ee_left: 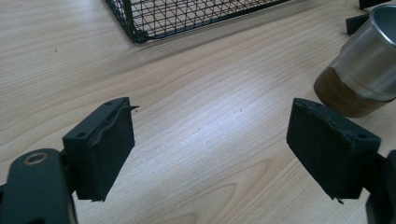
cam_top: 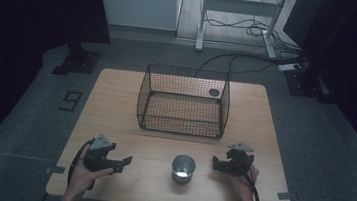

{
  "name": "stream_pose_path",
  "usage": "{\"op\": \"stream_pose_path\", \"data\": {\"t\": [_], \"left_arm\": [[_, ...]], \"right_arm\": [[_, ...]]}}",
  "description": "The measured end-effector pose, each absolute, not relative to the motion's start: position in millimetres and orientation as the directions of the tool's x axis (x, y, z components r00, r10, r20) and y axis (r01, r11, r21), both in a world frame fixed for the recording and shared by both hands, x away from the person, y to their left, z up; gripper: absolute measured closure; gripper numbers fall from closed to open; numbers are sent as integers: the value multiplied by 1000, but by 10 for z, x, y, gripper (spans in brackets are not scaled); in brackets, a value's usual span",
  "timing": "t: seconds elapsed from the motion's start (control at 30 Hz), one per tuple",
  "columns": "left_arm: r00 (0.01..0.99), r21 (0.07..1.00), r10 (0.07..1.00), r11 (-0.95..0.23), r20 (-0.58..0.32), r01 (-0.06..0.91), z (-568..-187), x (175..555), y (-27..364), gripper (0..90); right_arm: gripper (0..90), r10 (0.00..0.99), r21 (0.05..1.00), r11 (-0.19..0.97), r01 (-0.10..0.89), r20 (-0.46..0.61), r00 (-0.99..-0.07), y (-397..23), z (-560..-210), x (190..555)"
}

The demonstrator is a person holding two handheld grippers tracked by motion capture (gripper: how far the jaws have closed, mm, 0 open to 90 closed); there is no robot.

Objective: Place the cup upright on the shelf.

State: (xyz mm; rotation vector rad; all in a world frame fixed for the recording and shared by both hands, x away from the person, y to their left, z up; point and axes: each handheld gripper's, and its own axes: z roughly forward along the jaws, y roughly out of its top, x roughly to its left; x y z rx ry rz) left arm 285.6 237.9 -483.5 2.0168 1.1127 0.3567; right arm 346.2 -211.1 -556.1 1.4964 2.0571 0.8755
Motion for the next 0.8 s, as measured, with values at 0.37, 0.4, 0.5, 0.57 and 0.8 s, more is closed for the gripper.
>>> {"op": "stream_pose_path", "data": {"t": [0.37, 0.4, 0.5, 0.57, 0.8], "left_arm": [[582, 747, 804, -312, -122, 587, -4846, 2858, 2355, 155], [582, 747, 804, -312, -122, 587, -4846, 2858, 2355, 155], [582, 745, 804, -313, -121, 588, -4853, 2862, 2351, 155], [583, 745, 804, -315, -121, 588, -4857, 2866, 2351, 155], [583, 745, 803, -315, -121, 588, -4854, 2864, 2348, 155]], "right_arm": [[36, 952, 724, 202, 660, 12, -305, -2132, -5556, 3431], [36, 953, 725, 199, 659, 13, -303, -2136, -5555, 3426], [60, 955, 731, 194, 655, 10, -295, -2153, -5553, 3418], [63, 956, 731, 193, 654, 10, -294, -2157, -5552, 3416], [87, 956, 752, 170, 636, 31, -291, -2199, -5516, 3385]]}}
